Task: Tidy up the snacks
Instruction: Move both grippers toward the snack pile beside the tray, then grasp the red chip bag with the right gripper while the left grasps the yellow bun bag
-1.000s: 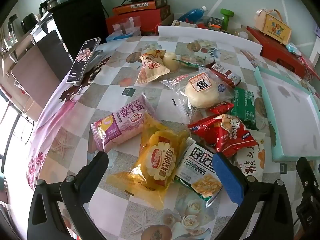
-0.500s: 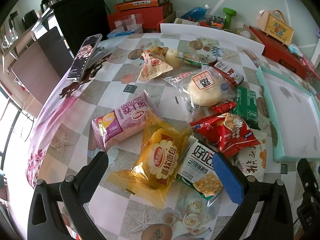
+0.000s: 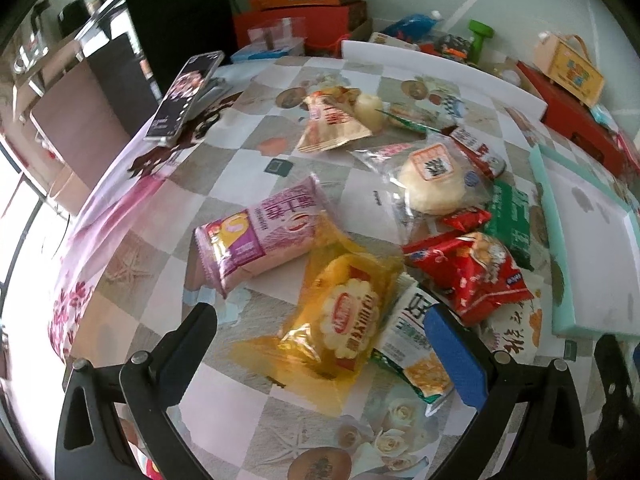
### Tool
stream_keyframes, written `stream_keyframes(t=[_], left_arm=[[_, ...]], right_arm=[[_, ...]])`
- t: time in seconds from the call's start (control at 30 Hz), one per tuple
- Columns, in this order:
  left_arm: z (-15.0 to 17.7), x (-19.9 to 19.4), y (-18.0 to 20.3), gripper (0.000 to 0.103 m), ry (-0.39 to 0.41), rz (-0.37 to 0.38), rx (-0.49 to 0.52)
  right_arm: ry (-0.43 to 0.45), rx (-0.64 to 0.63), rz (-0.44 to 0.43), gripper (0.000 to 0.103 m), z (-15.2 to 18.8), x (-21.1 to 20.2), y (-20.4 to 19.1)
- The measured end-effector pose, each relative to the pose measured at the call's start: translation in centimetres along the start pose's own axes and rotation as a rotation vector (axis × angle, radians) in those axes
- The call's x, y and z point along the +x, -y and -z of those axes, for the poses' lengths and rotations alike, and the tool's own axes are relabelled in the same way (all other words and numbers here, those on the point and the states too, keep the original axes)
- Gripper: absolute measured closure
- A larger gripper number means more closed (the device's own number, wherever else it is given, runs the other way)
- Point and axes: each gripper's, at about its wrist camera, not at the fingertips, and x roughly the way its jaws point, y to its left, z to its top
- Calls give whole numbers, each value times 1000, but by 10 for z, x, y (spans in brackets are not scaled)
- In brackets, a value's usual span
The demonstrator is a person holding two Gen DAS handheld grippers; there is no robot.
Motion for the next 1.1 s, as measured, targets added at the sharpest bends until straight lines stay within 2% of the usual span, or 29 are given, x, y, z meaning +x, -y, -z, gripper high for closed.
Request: stream_keyframes(t=[0.1,0.13,0.17,0.33,0.53,0.73,1.1], left_arm=[[-1,1,-7,0,8,1,-23],[-1,0,-9,0,14,-43,2],[0,0,-10,0,1,-49,7],[1,8,-16,0,-64,40,-61],[-2,16,-35,0,-104,52,-171],[-10,23,-47,0,-120,57,-236],[-11,44,-50,0,-223,159,-311]], right_arm=[[1,-28,-30,0,0,0,-11],[1,-36,-43,0,0,0,-15],[-2,-42,-59,0,0,1,-19],[-28,-79,-145,0,3,6,-42],[22,-173,-192,0,-2,2,-72],[28,-250,-209,0,-8,9,-92],[-21,-307,-212,0,-23,41,-108]])
